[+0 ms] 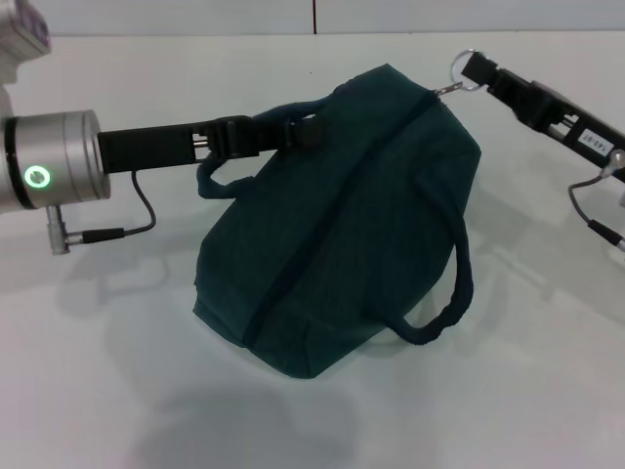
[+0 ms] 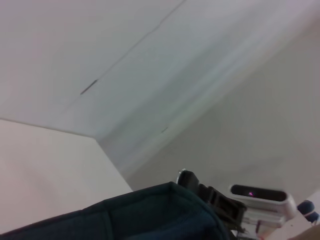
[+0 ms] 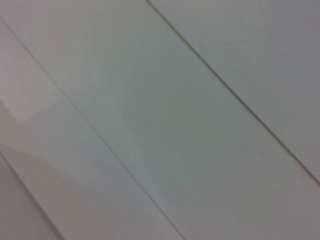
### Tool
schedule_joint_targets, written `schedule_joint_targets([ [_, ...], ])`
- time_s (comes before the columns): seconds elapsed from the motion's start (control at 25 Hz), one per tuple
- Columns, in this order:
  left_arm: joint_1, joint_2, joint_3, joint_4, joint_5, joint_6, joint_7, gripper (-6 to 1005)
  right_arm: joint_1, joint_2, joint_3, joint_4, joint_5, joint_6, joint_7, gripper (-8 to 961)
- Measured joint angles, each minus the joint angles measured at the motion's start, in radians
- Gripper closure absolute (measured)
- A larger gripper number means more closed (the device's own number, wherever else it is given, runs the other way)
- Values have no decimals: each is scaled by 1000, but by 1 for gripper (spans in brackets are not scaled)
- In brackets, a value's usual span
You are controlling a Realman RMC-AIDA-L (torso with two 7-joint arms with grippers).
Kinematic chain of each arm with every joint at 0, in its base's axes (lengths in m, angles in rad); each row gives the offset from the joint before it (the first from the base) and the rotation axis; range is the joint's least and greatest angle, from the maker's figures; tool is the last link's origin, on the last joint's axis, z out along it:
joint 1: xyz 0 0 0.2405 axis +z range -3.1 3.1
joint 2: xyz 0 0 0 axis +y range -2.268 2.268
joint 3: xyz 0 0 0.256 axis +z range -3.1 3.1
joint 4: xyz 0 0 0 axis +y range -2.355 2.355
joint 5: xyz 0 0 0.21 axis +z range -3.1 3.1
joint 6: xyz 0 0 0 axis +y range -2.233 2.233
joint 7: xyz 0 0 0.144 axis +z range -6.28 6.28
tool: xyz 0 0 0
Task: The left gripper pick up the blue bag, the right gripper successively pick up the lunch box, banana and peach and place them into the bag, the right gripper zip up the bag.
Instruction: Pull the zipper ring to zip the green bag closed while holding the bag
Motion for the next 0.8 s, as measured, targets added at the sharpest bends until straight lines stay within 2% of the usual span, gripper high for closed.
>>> schedule_joint_targets([
  [0.32,6,-2,0,-2,-21,81,6,950,0,0,17,20,0,2,0,859],
  [0.8,10,-5,-1,-4,-33,120,6,950,27,1,3,57,-13,67,0,855],
])
